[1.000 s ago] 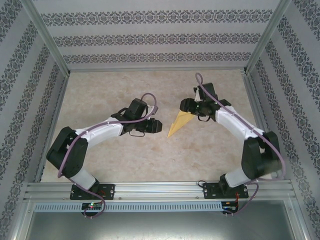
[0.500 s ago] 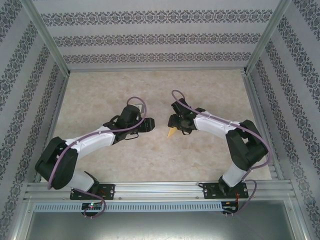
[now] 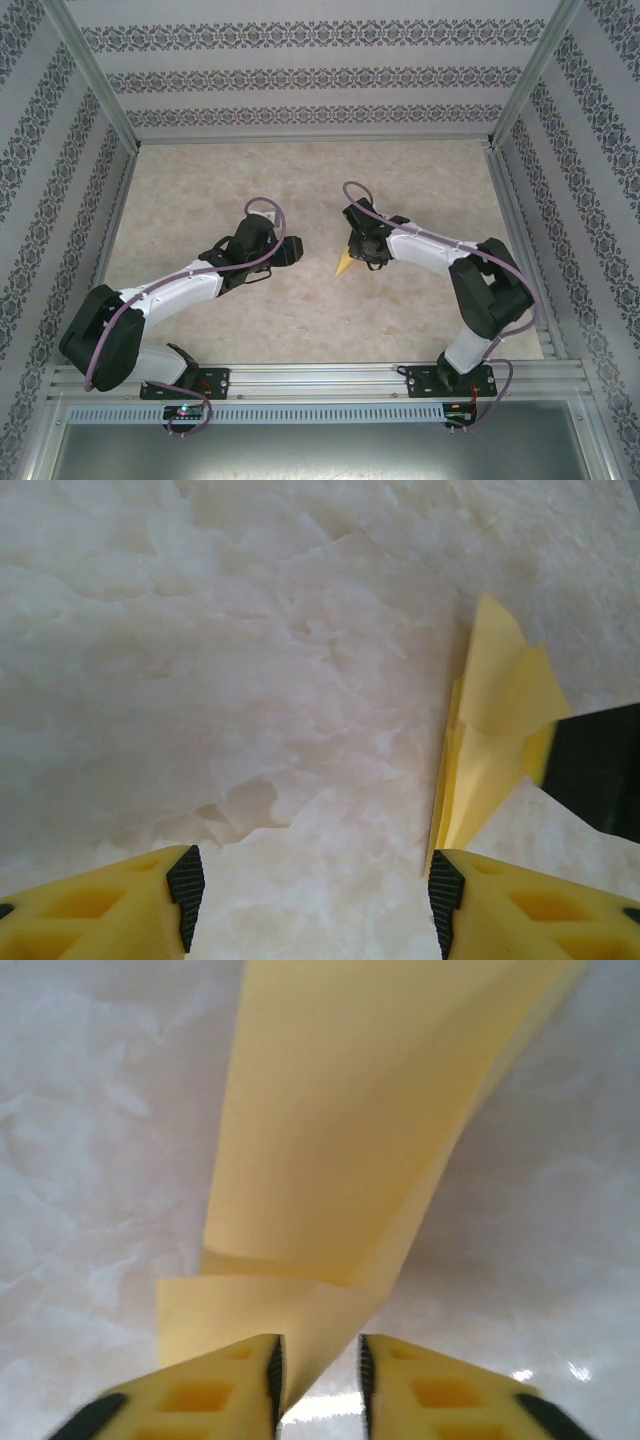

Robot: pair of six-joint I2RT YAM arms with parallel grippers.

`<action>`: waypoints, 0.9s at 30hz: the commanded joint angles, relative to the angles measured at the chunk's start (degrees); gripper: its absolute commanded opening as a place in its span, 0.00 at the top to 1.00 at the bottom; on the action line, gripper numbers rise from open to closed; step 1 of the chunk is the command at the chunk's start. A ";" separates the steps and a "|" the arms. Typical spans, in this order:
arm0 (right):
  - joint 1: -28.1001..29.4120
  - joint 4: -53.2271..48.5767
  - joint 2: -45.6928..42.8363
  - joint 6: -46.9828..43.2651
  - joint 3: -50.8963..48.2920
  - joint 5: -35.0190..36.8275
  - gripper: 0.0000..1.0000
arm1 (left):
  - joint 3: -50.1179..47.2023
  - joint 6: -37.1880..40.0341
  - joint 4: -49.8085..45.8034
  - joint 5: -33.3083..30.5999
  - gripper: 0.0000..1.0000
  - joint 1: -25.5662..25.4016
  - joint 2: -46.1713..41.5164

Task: Fold a paper plane with a square sheet of paper (fold left side to right side)
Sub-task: Pick up the paper plane at the center of the table, then place the paper plane at the center of the table.

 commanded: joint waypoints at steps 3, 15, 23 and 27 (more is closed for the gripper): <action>-0.10 -1.91 -4.78 -2.49 -1.32 -1.10 0.99 | 1.44 0.58 0.23 -1.55 0.35 0.73 0.23; 2.74 5.12 -15.57 -11.77 1.31 -21.47 1.00 | 0.72 1.04 -5.15 -8.84 0.32 1.20 -7.63; 1.48 17.83 -12.58 -7.97 -8.47 -31.06 1.00 | -3.07 -0.40 -7.39 -13.39 0.26 2.38 -15.32; -2.01 26.53 -7.95 -6.49 -15.30 -33.51 1.00 | -3.35 -0.93 -7.65 -12.30 0.26 2.45 -14.83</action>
